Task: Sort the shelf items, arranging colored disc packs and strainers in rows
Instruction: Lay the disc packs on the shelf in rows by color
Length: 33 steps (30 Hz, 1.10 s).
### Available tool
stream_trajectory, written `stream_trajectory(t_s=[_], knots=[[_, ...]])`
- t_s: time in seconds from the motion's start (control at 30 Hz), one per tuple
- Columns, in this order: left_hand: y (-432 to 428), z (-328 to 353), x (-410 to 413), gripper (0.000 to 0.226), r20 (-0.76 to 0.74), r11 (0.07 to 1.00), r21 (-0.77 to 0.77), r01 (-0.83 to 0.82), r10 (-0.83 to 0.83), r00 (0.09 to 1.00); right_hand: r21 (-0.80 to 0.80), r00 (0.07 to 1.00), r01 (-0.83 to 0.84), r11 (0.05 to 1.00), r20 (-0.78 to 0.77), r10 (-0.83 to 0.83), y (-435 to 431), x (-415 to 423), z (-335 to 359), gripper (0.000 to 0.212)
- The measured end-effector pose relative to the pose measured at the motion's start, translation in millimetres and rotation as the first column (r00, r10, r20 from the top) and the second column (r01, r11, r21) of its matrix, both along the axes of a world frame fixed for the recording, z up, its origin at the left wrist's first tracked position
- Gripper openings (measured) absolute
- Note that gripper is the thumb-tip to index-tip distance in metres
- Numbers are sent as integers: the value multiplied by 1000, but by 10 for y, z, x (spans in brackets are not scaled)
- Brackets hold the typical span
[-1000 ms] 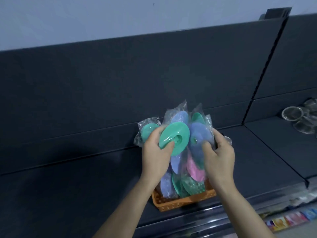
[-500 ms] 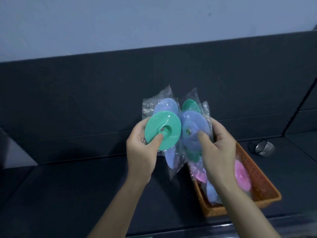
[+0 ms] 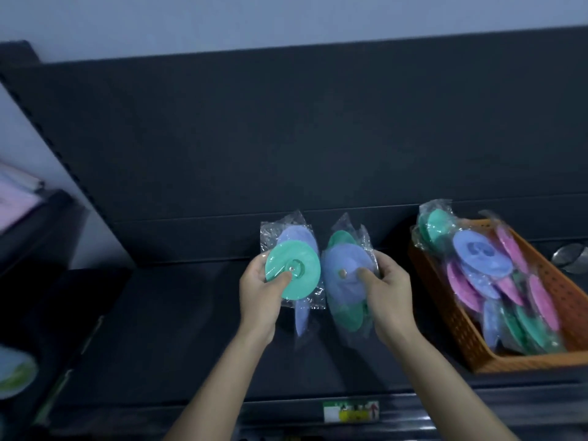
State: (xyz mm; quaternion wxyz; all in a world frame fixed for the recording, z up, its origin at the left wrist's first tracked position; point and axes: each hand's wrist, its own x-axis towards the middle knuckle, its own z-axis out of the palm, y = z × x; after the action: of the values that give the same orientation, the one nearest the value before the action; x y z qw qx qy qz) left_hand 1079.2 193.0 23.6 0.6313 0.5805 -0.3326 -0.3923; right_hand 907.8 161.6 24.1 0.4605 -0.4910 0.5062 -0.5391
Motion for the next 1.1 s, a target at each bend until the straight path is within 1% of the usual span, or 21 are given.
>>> stream_trajectory(t_s=[0.1, 0.23, 0.3, 0.43, 0.47, 0.5, 0.57, 0.63, 0.7, 0.73, 0.77, 0.8, 0.83, 0.87, 0.9, 0.93, 0.97, 1.0, 1.03, 1.07, 1.1], knots=[[54, -186, 282, 35, 6, 998, 64, -6, 6, 1000, -17, 996, 5, 1000, -94, -7, 45, 145, -146, 28], [111, -387, 638, 32, 94, 988, 158, 2, -17, 995, -98, 957, -23, 995, -289, -6, 137, 302, -250, 47], [150, -474, 762, 31, 163, 979, 203, 24, -58, 985, -150, 917, -78, 986, -399, 12, 192, 384, -275, 50], [198, -639, 958, 22, 302, 946, 309, 97, -195, 933, -215, 786, -266, 939, -612, 82, 297, 533, -318, 38], [203, -669, 1003, 18, 352, 936, 337, 99, -223, 909, -216, 734, -337, 916, -670, 112, 328, 563, -344, 34], [204, -688, 1046, 13, 410, 926, 368, 89, -247, 878, -193, 657, -412, 891, -740, 144, 357, 596, -368, 31], [200, -699, 1109, 11, 482, 907, 417, 59, -276, 831, -154, 474, -535, 831, -868, 144, 405, 656, -432, 29], [200, -682, 1143, 19, 489, 896, 444, 22, -263, 832, -155, 339, -600, 785, -938, 75, 455, 683, -522, 33], [200, -658, 1169, 28, 541, 889, 456, -52, -230, 809, -150, 210, -623, 768, -978, -21, 456, 664, -612, 43], [199, -648, 1180, 31, 559, 889, 451, -85, -207, 803, -115, 132, -624, 773, -990, -41, 442, 632, -659, 47], [199, -641, 1185, 33, 556, 893, 438, -107, -175, 813, -39, 64, -628, 777, -998, 1, 417, 590, -697, 50], [198, -631, 1188, 36, 537, 903, 414, -117, -138, 832, 47, 21, -628, 777, -997, 77, 379, 535, -730, 56], [196, -630, 1193, 38, 532, 915, 382, -128, -104, 841, 155, -12, -616, 772, -982, 188, 325, 476, -753, 63], [197, -629, 1199, 40, 548, 928, 345, -140, -78, 833, 227, -37, -605, 763, -965, 258, 274, 425, -764, 73], [201, -621, 1200, 39, 570, 938, 312, -150, -58, 820, 248, -46, -612, 751, -959, 279, 228, 389, -765, 81], [206, -612, 1197, 35, 583, 949, 276, -154, -38, 812, 246, -30, -627, 739, -956, 293, 192, 362, -752, 86], [214, -595, 1189, 29, 593, 959, 240, -154, -19, 805, 230, 20, -643, 731, -948, 317, 159, 339, -735, 85], [225, -576, 1177, 24, 608, 969, 198, -150, -2, 794, 209, 97, -651, 729, -930, 353, 135, 314, -710, 80], [237, -550, 1154, 20, 630, 979, 153, -138, 11, 776, 172, 194, -650, 740, -904, 381, 110, 297, -685, 71], [247, -520, 1121, 18, 658, 988, 106, -114, 16, 753, 117, 302, -631, 766, -873, 382, 94, 277, -668, 62], [258, -484, 1082, 17, 691, 996, 59, -71, 10, 723, 54, 402, -586, 808, -847, 348, 73, 249, -663, 54]])
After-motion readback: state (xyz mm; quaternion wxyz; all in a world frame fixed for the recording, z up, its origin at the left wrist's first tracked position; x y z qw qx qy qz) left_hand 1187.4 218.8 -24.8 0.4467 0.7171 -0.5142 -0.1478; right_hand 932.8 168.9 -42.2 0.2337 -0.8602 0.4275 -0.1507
